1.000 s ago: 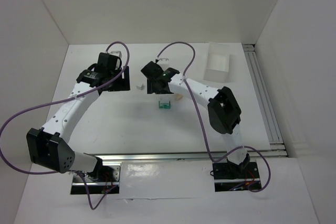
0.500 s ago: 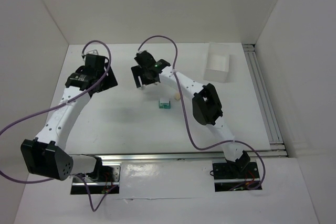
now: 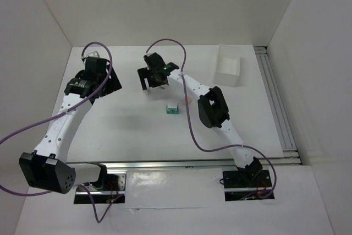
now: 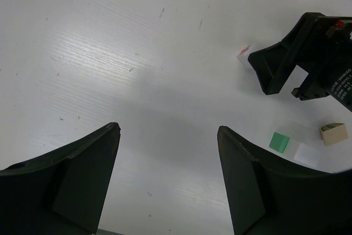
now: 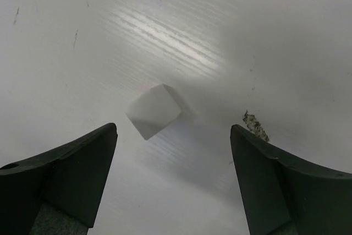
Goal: Build the wood block tower
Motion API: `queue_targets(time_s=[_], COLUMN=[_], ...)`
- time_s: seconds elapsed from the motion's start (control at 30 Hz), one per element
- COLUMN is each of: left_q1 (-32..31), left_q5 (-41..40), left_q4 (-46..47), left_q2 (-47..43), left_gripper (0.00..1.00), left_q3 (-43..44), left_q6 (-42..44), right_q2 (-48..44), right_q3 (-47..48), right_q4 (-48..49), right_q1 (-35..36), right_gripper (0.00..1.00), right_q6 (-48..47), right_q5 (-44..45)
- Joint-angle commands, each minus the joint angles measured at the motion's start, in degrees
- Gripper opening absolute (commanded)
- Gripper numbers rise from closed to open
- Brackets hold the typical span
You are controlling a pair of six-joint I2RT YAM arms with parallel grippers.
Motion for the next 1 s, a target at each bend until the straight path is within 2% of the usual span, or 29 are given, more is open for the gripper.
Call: queue_targets(time_s=[0.0, 0.2, 0.4, 0.6, 0.67, 0.83, 0.97], left_q1=[0.6, 0.6, 0.6, 0.6, 0.6, 0.6, 0.6], left_q5=[0.9, 0.9, 0.9, 0.9, 1.4, 1.4, 1.9], left_q4=[0.4, 0.4, 0.4, 0.9, 0.9, 1.5, 1.5], left_q2=[0.2, -0.9, -0.9, -0.9, -0.9, -0.9, -1.4], left_gripper=[0.84, 0.84, 0.84, 0.84, 0.84, 0.84, 0.84], left_q3=[0.4, -0.7, -1.3, -1.8, -1.8, -2.3, -2.3], left_q6=[-0.6, 0.4, 0.9, 0.9, 0.9, 0.9, 0.9], right_q2=[1.9, 3.9, 4.9, -1.3, -3.2, -4.9, -7.6], right_q3=[3.8, 3.8, 2.9, -5.8, -7.1, -8.4, -9.3], right_q4=[5.3, 8.1, 7.5, 7.5, 7.0, 5.4, 7.0], right_q1=[0.3, 0.8, 1.4, 1.4, 1.4, 1.9, 1.3], right_gripper=[0.92, 0.93, 0.92, 0.83, 0.83, 0.83, 0.83], right_q6=[2.1, 6.2, 6.2, 6.2, 6.2, 5.1, 3.2], right_q5=[4.2, 13.8, 14.4, 18.2, 18.9, 17.2, 5.3])
